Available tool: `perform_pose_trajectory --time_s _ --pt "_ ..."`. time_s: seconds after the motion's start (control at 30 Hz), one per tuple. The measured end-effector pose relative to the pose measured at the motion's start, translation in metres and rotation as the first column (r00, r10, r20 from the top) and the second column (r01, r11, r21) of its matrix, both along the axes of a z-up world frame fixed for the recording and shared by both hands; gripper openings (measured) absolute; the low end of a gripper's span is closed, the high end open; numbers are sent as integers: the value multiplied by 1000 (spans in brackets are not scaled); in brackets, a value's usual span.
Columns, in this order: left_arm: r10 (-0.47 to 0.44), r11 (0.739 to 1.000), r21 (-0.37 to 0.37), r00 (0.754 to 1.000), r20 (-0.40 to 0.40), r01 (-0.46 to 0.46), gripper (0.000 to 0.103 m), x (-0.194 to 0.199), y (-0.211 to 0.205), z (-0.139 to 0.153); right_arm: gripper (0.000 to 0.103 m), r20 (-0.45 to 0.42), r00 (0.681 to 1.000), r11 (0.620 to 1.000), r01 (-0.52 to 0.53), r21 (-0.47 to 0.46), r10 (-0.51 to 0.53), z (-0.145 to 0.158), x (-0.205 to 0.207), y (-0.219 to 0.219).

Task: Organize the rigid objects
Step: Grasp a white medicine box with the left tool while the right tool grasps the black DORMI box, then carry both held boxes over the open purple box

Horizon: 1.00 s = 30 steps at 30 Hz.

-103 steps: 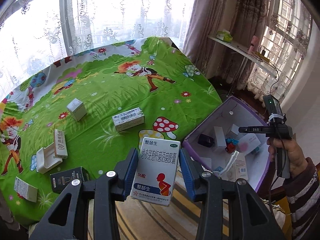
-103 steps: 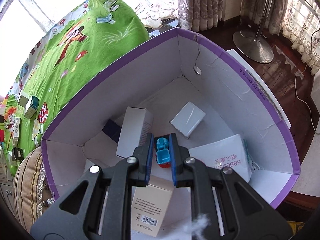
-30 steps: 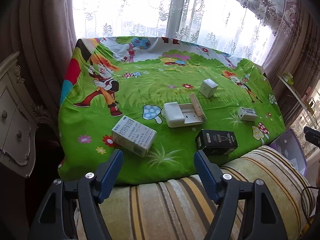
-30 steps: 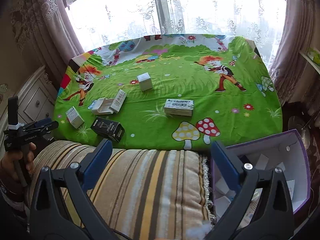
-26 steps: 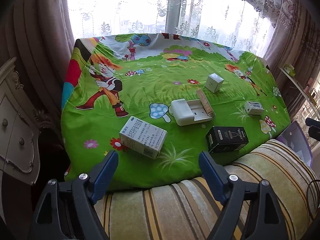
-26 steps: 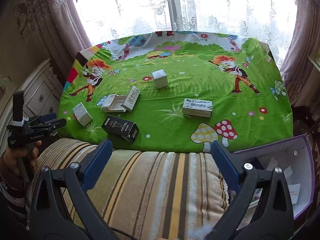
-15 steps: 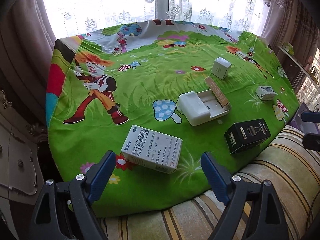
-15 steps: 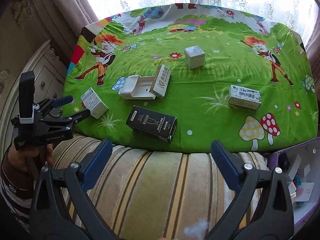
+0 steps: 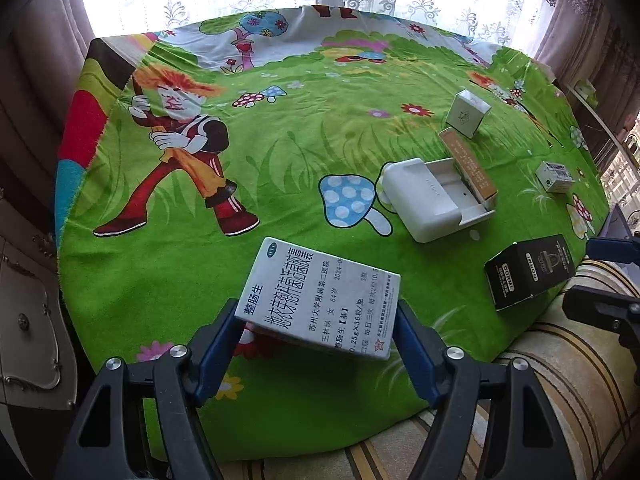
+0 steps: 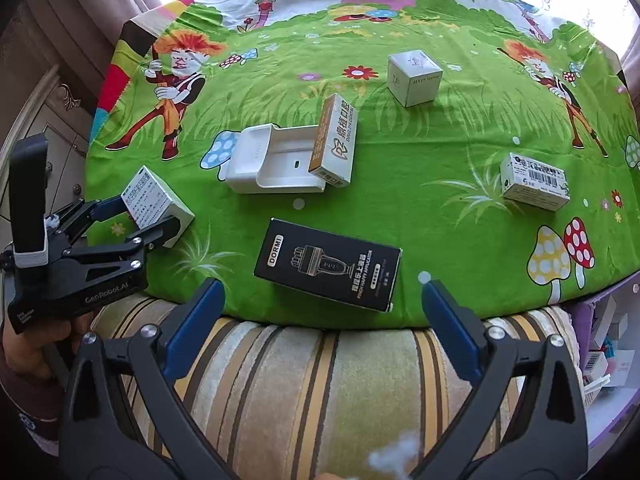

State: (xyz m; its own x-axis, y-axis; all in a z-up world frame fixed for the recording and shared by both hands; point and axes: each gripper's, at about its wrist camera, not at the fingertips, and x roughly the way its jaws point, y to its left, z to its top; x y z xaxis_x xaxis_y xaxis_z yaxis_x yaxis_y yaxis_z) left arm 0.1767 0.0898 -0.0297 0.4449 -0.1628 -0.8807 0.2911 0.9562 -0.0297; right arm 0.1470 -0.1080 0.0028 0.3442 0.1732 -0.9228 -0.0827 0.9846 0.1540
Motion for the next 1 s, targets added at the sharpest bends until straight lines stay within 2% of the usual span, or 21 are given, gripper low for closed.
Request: perform_pose_trajectory --time_s 0.13,0.33,0.53,0.57,0.63,1.0 --pt "22 1000 -10 1000 18 -21 75 -4 0 8 100 -14 999 999 32 -9 -32 -7 8 3" --pt "46 997 -68 998 40 -43 75 -13 0 25 100 -29 997 997 76 -32 -77 -18 16 2" --pt "53 991 -129 996 68 -44 75 -27 -7 43 100 -63 995 996 74 -44 -77 -33 24 5" --pt "59 989 -137 995 74 -48 75 -30 -9 46 99 -60 995 996 75 -47 -78 -33 23 5" --pt "69 987 -153 994 82 -56 75 -35 -12 50 90 -54 996 996 71 -51 -74 -32 22 5" --pt "119 973 -208 989 85 -99 75 -54 -26 55 90 76 993 996 88 -25 -86 0 -2 -22"
